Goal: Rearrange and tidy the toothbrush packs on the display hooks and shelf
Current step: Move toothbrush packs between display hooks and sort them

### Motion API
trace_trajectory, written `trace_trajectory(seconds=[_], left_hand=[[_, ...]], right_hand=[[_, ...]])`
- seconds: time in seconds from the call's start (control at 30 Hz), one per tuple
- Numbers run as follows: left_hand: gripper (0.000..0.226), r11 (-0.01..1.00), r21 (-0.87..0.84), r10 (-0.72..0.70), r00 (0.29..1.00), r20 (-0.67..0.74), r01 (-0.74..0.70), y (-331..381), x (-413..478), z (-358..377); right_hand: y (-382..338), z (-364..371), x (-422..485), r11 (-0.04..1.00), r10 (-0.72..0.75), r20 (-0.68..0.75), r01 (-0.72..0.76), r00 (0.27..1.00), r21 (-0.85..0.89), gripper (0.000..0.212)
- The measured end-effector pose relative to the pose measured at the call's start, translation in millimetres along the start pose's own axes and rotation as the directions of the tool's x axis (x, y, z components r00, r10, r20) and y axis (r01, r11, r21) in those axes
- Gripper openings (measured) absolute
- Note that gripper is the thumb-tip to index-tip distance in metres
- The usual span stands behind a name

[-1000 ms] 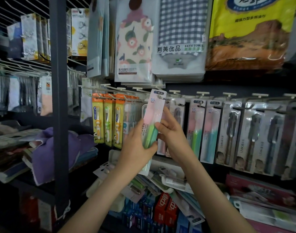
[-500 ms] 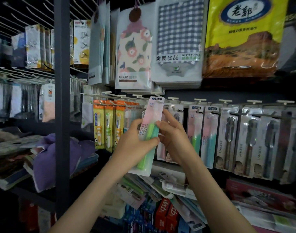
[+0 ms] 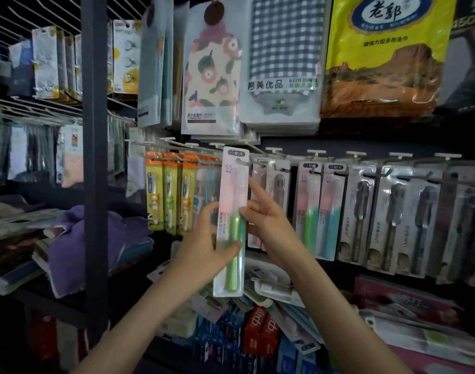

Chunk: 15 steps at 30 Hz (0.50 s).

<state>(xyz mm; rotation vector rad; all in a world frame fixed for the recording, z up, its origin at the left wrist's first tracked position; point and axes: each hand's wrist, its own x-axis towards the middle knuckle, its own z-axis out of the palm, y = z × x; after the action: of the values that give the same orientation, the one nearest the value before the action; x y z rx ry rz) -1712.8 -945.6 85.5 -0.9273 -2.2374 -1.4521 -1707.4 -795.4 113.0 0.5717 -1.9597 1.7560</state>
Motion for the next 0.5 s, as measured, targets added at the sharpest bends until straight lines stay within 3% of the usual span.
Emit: trace_trajectory(seconds=[0.13, 0.27, 0.4, 0.5], left_hand=[[0.078, 0.995, -0.102, 0.003, 0.999, 0.047, 0.001, -23, -16, 33], [0.059, 0.997, 0.069, 0.019, 0.986, 0.165, -0.030, -35, -27, 57], [0.046, 0.983, 0.167, 0.056, 0.988, 0.145, -0.081, -52, -28, 89], [0.048, 0.970, 0.222, 0.065, 0.985, 0.159, -0.099, -57, -27, 120]], right_hand=[[12, -15, -10, 0.985, 0.046, -0.017, -0.048, 0.999, -0.167, 0.058], [25, -54, -35, 0.921, 0.161, -0.036, -0.163, 0.986, -0.355, 0.054], [44, -117, -66, 0.762, 0.280, -0.204, -0.346, 0.938, -0.548, 0.037], [62, -159, -84, 0.557, 0.343, -0.260, -0.418, 0.903, -0.718, 0.038]])
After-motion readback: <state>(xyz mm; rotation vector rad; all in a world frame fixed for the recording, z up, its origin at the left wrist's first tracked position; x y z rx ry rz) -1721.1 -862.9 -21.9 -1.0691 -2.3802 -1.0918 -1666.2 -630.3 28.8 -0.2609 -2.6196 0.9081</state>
